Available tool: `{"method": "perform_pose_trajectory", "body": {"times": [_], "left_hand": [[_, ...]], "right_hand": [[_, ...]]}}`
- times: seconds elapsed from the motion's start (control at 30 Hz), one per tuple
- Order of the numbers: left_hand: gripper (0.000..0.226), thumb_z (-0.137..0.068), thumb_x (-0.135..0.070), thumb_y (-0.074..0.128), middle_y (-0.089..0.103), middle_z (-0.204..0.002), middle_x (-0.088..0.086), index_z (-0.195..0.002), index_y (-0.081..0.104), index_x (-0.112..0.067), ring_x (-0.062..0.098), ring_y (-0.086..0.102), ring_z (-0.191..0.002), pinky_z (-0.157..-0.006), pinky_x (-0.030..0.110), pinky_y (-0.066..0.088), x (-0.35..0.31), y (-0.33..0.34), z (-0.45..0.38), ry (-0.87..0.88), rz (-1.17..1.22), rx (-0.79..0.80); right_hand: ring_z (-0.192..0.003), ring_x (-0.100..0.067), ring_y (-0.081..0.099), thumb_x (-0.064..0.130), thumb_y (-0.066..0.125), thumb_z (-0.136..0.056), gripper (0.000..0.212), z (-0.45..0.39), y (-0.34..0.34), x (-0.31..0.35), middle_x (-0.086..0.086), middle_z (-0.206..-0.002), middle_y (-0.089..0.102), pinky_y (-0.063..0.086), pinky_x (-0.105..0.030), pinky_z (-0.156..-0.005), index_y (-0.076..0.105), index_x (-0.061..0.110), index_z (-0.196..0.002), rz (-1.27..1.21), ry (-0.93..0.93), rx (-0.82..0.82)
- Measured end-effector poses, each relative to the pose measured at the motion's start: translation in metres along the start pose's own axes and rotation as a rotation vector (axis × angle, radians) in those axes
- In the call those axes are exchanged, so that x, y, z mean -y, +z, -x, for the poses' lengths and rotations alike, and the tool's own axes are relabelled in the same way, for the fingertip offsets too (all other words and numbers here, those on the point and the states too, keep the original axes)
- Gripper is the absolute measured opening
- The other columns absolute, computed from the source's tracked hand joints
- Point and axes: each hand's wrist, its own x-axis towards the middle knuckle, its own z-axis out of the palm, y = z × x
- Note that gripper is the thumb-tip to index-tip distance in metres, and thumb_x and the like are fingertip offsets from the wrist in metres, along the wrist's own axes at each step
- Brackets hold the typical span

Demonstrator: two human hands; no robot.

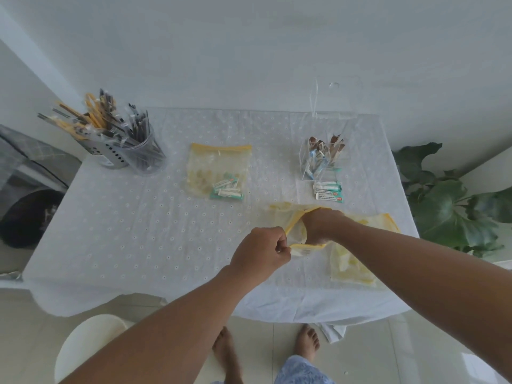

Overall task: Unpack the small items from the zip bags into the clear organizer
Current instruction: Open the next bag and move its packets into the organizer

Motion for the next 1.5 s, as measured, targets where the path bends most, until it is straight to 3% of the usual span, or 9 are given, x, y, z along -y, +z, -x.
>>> {"method": "perform_pose_trajectory", "body": {"times": [0.23,0.4,0.57,0.77,0.93,1.1,1.2,1.3,1.5], "left_hand": [[0.009,-0.081,-0.02,0.073,0.065,-0.07,-0.003,-0.076,0.065,-0.017,0.013,0.06,-0.062,-0.06,0.033,0.055,-0.005,-0.001,-0.003,0.022,-0.036,0.005],[0.009,-0.082,-0.018,0.071,0.062,-0.072,-0.005,-0.077,0.063,-0.017,0.014,0.058,-0.063,-0.058,0.029,0.052,0.002,0.003,0.006,0.02,-0.08,0.025],[0.01,-0.084,-0.019,0.069,0.057,-0.072,-0.007,-0.077,0.061,-0.018,0.012,0.053,-0.063,-0.056,0.023,0.044,0.005,0.006,0.009,0.055,-0.127,0.045],[0.015,-0.085,-0.017,0.067,0.054,-0.073,-0.006,-0.075,0.056,-0.02,0.016,0.054,-0.065,-0.057,0.023,0.04,0.001,0.008,0.008,0.065,-0.157,0.049],[0.011,-0.084,-0.019,0.068,0.056,-0.073,-0.006,-0.076,0.06,-0.018,0.014,0.055,-0.065,-0.056,0.024,0.042,0.007,0.006,0.009,0.034,-0.147,0.021],[0.008,-0.079,-0.019,0.072,0.064,-0.069,-0.006,-0.075,0.065,-0.018,0.012,0.06,-0.062,-0.059,0.034,0.056,0.018,-0.003,0.01,-0.082,-0.05,-0.03],[0.011,-0.077,-0.019,0.074,0.065,-0.066,-0.005,-0.071,0.065,-0.019,0.013,0.063,-0.061,-0.058,0.035,0.057,0.018,-0.01,0.009,-0.157,0.02,-0.098],[0.013,-0.076,-0.023,0.075,0.064,-0.063,-0.008,-0.068,0.064,-0.021,0.01,0.062,-0.059,-0.057,0.033,0.056,0.014,-0.013,0.008,-0.185,0.018,-0.141],[0.016,-0.077,-0.027,0.079,0.063,-0.06,-0.011,-0.068,0.066,-0.022,0.004,0.06,-0.057,-0.056,0.026,0.054,-0.006,0.0,0.005,-0.177,0.099,-0.214]], "right_hand": [[-0.117,-0.02,0.061,0.048,0.068,-0.089,0.043,0.005,0.003,-0.003,0.01,-0.126,0.064,0.045,-0.03,-0.081,0.06,0.038,-0.13,0.011,-0.14,-0.139],[-0.092,-0.018,0.066,0.048,0.056,-0.097,0.027,0.002,0.016,0.002,0.006,-0.104,0.07,0.048,-0.029,-0.069,0.072,0.028,-0.104,0.048,-0.205,-0.193],[-0.104,-0.027,0.064,0.023,0.066,-0.091,0.032,-0.001,0.026,0.001,-0.006,-0.117,0.064,0.043,-0.029,-0.071,0.061,0.007,-0.118,0.103,-0.25,-0.166],[-0.103,-0.026,0.066,0.019,0.059,-0.095,0.032,-0.007,0.034,0.003,-0.008,-0.117,0.066,0.049,-0.029,-0.077,0.057,0.01,-0.125,0.043,-0.268,-0.148],[-0.078,-0.022,0.057,0.008,0.053,-0.094,0.011,0.003,0.028,0.009,-0.001,-0.086,0.058,0.04,-0.026,-0.062,0.058,0.013,-0.102,0.052,-0.307,-0.172],[-0.094,-0.014,0.061,0.025,0.055,-0.101,0.013,0.024,0.011,0.014,0.005,-0.103,0.066,0.043,-0.026,-0.076,0.066,0.019,-0.104,-0.218,-0.496,-0.253],[-0.088,-0.008,0.07,0.019,0.067,-0.096,0.004,0.038,-0.002,0.003,0.01,-0.1,0.074,0.053,-0.022,-0.076,0.066,0.016,-0.098,-0.676,-0.559,-0.317],[-0.092,-0.012,0.075,0.01,0.072,-0.092,0.006,0.049,-0.021,-0.02,0.002,-0.1,0.079,0.058,-0.022,-0.081,0.066,0.01,-0.093,-1.081,-0.451,-0.402],[-0.068,-0.005,0.061,0.012,0.073,-0.092,0.009,0.049,-0.047,-0.063,0.002,-0.081,0.07,0.05,-0.015,-0.067,0.068,0.005,-0.094,-1.305,-0.27,-0.67]]}}
